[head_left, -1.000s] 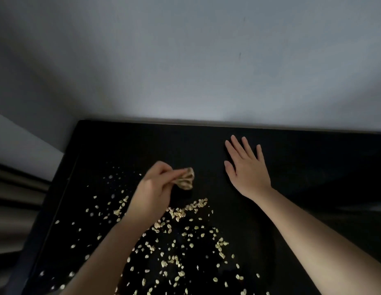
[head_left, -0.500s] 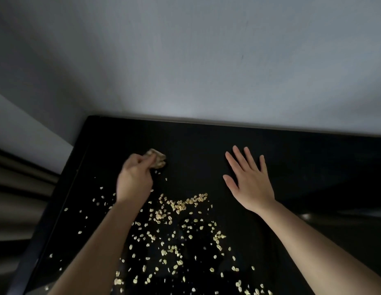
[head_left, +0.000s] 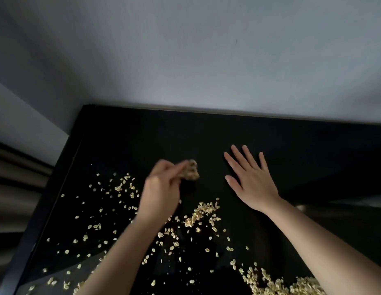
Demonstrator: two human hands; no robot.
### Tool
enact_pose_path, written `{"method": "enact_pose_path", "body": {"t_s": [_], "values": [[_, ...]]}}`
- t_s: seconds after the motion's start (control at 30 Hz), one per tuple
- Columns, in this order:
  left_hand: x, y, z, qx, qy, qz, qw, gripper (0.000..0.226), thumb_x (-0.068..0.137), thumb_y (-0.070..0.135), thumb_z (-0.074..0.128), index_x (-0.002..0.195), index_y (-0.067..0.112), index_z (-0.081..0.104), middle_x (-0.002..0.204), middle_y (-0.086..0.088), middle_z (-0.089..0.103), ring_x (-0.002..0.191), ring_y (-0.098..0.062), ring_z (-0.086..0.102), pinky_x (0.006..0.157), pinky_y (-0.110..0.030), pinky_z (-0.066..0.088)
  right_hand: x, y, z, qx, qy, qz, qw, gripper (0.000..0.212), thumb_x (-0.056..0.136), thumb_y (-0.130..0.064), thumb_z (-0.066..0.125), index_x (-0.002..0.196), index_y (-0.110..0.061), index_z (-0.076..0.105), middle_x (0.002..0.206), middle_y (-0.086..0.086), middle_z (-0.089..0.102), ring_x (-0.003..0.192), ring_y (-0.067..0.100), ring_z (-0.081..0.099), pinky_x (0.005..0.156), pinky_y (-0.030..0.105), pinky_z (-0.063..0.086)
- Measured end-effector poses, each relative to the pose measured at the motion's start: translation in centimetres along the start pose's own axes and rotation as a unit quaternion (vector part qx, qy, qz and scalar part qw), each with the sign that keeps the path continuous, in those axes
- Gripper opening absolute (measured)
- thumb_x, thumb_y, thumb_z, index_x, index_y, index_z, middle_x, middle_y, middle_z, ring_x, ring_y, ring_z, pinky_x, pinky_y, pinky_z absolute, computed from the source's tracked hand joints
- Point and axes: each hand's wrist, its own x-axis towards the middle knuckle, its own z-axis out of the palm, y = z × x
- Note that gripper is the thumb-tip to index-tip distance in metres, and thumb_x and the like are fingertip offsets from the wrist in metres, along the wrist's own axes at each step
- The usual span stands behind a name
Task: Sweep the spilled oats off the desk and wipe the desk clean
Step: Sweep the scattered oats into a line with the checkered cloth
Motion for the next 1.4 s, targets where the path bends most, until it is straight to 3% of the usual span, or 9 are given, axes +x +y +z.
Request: {"method": "enact_pose_path", "body": {"t_s": [0.1,0.2,0.3,0.4,0.83,1.07,1.23,1.3,1.4], "values": [[3.6,-0.8,-0.8,0.066,0.069,-0.043,0.994,0.038,0.094,0.002,0.051,0.128,0.016,0.061,0.106,-0.001,0.054,0.082,-0.011,0.055,0.072,-0.024,0.052,0.0,0.0,0.1,-0.004,0.002,-0.001,1.000,0.062,0.096,-0.059,0.007,0.153,-0.034,0.001,0.162,-0.006,-0.004,0.150,0.021,-0.006,0.119,0.051,-0.001],[5.5,-1.0,1.3,0.112,0.057,-0.085,0.988,0.038,0.096,0.007,0.047,0.129,0.020,0.060,0.113,-0.001,0.052,0.093,-0.013,0.053,0.078,-0.026,0.049,0.0,0.1,0.3,0.002,0.014,-0.005,1.000,0.061,0.097,-0.057,0.010,0.153,-0.034,0.005,0.163,-0.006,0.000,0.150,0.021,-0.005,0.120,0.053,0.002],[4.4,0.1,4.3,0.141,0.004,-0.020,0.990,0.040,0.093,0.004,0.051,0.127,0.022,0.061,0.114,-0.001,0.053,0.101,-0.017,0.051,0.083,-0.032,0.051,-0.1,0.3,0.5,0.005,0.020,-0.009,1.000,0.060,0.098,-0.054,0.011,0.154,-0.033,0.008,0.163,-0.006,0.001,0.150,0.021,-0.004,0.120,0.052,0.002],[1.5,0.8,6.0,0.129,-0.055,0.098,0.985,0.041,0.087,-0.002,0.057,0.121,0.019,0.066,0.104,-0.002,0.057,0.093,-0.019,0.055,0.073,-0.036,0.056,0.0,0.4,0.5,0.019,0.018,-0.021,0.999,0.060,0.097,-0.054,0.010,0.154,-0.032,0.009,0.162,-0.007,-0.001,0.150,0.020,-0.006,0.119,0.050,-0.003],[-12.7,4.8,8.9,0.096,-0.153,0.165,0.970,0.042,0.084,0.002,0.056,0.117,0.024,0.069,0.096,0.006,0.058,0.086,-0.013,0.055,0.067,-0.022,0.051,-11.5,5.9,1.9,0.027,0.022,-0.017,0.999,0.060,0.097,-0.055,0.013,0.153,-0.033,0.014,0.162,-0.007,0.008,0.150,0.020,0.004,0.119,0.051,0.006],[-17.0,7.6,8.1,0.041,-0.335,0.070,0.939,0.041,0.090,0.003,0.053,0.119,0.029,0.067,0.095,0.020,0.051,0.084,0.001,0.053,0.078,-0.012,0.043,-17.3,8.1,2.9,0.038,0.022,-0.025,0.999,0.057,0.098,-0.052,0.018,0.153,-0.033,0.018,0.162,-0.009,0.011,0.150,0.017,0.008,0.120,0.051,0.011],[-12.1,8.7,7.6,0.055,-0.199,0.028,0.978,0.041,0.090,-0.001,0.056,0.120,0.024,0.066,0.095,0.011,0.054,0.073,0.003,0.054,0.064,-0.009,0.041,-18.7,9.6,3.2,0.046,0.048,0.000,0.998,0.056,0.098,-0.052,0.018,0.151,-0.034,0.022,0.161,-0.010,0.015,0.149,0.015,0.010,0.120,0.050,0.009],[-10.4,9.2,9.5,0.080,-0.142,0.034,0.986,0.039,0.093,0.003,0.054,0.124,0.026,0.064,0.102,0.007,0.053,0.077,-0.005,0.053,0.066,-0.014,0.041,-19.4,10.3,3.4,0.051,0.055,0.031,0.997,0.057,0.098,-0.054,0.016,0.151,-0.035,0.023,0.161,-0.009,0.016,0.149,0.015,0.008,0.119,0.050,0.007],[-9.9,10.2,13.1,0.112,-0.141,0.057,0.982,0.039,0.096,0.008,0.050,0.129,0.027,0.060,0.109,0.006,0.051,0.091,-0.011,0.054,0.076,-0.025,0.048,-20.6,11.3,3.7,0.051,0.062,0.075,0.994,0.058,0.097,-0.054,0.015,0.152,-0.036,0.021,0.161,-0.008,0.014,0.149,0.016,0.006,0.119,0.052,0.007]]}}
